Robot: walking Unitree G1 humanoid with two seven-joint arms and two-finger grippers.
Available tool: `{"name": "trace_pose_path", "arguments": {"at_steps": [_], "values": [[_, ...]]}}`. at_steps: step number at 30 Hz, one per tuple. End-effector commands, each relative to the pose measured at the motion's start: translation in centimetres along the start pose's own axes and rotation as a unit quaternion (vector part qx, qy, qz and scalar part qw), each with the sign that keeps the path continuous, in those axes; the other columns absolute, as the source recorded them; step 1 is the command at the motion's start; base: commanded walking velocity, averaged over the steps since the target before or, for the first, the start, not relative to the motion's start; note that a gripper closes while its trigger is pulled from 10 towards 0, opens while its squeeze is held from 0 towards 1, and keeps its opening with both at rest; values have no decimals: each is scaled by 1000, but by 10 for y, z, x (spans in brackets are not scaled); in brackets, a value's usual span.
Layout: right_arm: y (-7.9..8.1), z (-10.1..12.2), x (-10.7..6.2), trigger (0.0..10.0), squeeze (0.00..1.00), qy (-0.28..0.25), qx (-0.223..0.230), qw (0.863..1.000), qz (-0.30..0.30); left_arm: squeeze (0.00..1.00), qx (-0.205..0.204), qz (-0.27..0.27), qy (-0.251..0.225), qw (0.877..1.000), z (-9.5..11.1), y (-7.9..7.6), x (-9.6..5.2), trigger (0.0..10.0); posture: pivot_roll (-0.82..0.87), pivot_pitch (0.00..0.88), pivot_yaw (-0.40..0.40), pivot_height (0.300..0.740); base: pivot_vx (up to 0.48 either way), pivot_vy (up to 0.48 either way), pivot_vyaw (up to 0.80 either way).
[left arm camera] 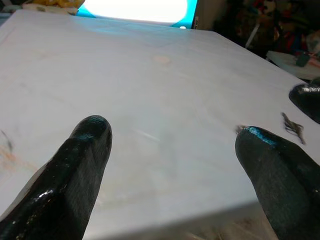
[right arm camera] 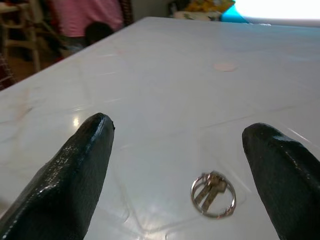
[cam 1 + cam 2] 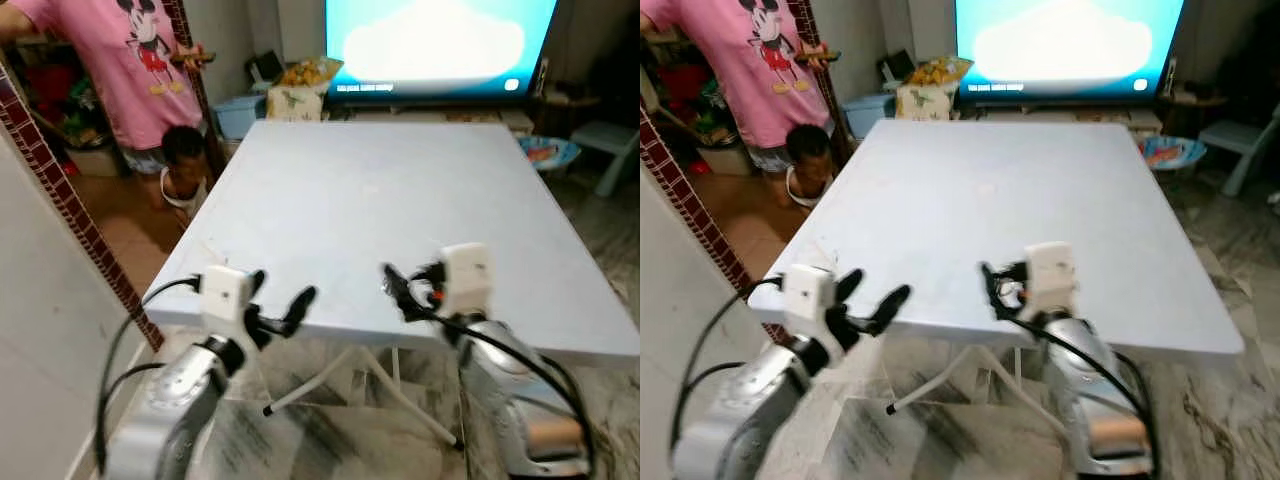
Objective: Hang keys on a hook
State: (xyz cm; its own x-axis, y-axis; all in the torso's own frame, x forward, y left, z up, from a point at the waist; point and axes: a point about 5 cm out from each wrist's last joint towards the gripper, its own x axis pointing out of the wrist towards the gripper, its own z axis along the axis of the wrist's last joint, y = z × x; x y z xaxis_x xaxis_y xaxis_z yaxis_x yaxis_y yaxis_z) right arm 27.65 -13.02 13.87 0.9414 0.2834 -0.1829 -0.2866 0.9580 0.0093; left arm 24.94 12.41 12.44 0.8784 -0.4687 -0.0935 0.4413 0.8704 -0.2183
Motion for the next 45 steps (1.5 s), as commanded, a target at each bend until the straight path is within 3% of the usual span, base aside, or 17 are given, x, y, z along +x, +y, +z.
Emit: {"name": "trace_pose_path", "arguments": {"at_steps": [1, 17, 22, 26, 39, 45], "values": [[-8, -1, -2, 10000, 0, 8, -6, 1000, -24, 0, 0, -11, 6, 1000, 0, -6, 3, 10000, 5, 12, 47, 740, 0, 0, 0], [-13, -6, -3, 10000, 0, 30, -2, 998, -60, 0, -4, -55, 48, 997, -8, -14, 2, 10000, 6, 18, 53, 740, 0, 0, 0], [-24, -9, -5, 10000, 0, 53, -16, 992, -113, 0, -1, -101, 77, 992, -12, -21, 1, 10000, 2, 22, 54, 740, 0, 0, 0], [-32, -18, -9, 10000, 0, 71, -17, 987, -140, 0, 1, -107, 84, 991, -11, -19, 1, 10000, 1, 24, 54, 740, 0, 0, -113], [-27, -21, -8, 10000, 0, 82, -6, 990, -117, 0, 9, -95, 92, 991, -8, -3, 3, 10000, -1, 32, 50, 740, 0, 0, -729], [-12, -18, 2, 10000, 0, 82, -1, 995, -57, 0, 5, -93, 108, 990, -9, 8, -2, 10000, 3, 36, 48, 740, 0, 0, 0]]}}
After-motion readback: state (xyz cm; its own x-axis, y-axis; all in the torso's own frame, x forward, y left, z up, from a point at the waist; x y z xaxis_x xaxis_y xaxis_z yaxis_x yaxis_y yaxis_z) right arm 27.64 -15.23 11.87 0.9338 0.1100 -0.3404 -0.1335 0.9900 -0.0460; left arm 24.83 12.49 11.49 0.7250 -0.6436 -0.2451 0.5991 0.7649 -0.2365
